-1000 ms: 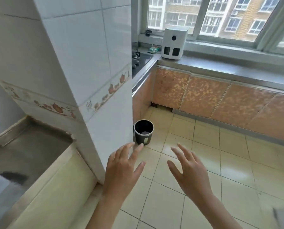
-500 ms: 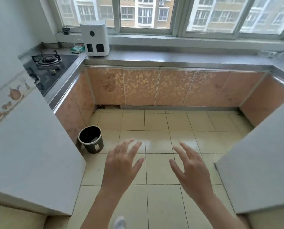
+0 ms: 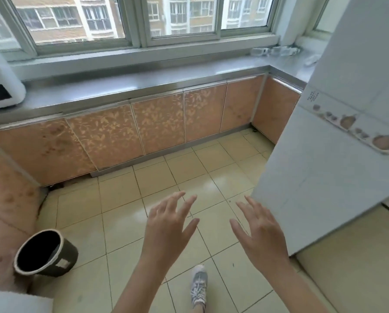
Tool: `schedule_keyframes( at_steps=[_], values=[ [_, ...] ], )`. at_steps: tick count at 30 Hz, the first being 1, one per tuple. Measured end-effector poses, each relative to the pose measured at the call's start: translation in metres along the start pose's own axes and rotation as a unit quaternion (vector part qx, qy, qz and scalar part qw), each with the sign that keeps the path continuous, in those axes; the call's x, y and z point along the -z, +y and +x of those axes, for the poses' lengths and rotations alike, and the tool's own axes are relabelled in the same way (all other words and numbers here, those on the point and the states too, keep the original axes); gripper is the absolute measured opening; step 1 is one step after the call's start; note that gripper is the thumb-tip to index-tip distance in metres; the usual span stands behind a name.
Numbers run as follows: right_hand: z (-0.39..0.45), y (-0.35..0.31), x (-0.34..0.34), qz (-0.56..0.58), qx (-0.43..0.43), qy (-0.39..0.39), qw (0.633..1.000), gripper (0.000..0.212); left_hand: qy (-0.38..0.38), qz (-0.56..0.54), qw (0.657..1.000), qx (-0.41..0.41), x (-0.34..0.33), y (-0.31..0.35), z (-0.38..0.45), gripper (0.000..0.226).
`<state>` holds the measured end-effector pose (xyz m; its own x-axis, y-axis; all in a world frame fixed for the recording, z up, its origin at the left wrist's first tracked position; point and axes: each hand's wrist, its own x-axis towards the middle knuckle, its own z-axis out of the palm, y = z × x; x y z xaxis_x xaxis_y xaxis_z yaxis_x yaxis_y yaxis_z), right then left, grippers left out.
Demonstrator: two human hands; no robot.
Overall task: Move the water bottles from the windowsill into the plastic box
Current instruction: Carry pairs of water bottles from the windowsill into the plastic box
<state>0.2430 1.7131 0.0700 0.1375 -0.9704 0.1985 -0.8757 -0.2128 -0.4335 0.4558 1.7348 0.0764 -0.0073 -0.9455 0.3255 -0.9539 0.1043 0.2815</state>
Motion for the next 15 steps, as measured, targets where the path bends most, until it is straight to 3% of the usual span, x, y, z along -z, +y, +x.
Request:
schedule_keyframes(
  at_steps=[15],
  values=[
    [0.247, 0.078, -0.015, -0.01, -0.039, 0.006, 0.999, 0.046, -0.006, -0.041, 0.996, -0.077, -0.111, 0.015, 0.301, 0.052]
  ],
)
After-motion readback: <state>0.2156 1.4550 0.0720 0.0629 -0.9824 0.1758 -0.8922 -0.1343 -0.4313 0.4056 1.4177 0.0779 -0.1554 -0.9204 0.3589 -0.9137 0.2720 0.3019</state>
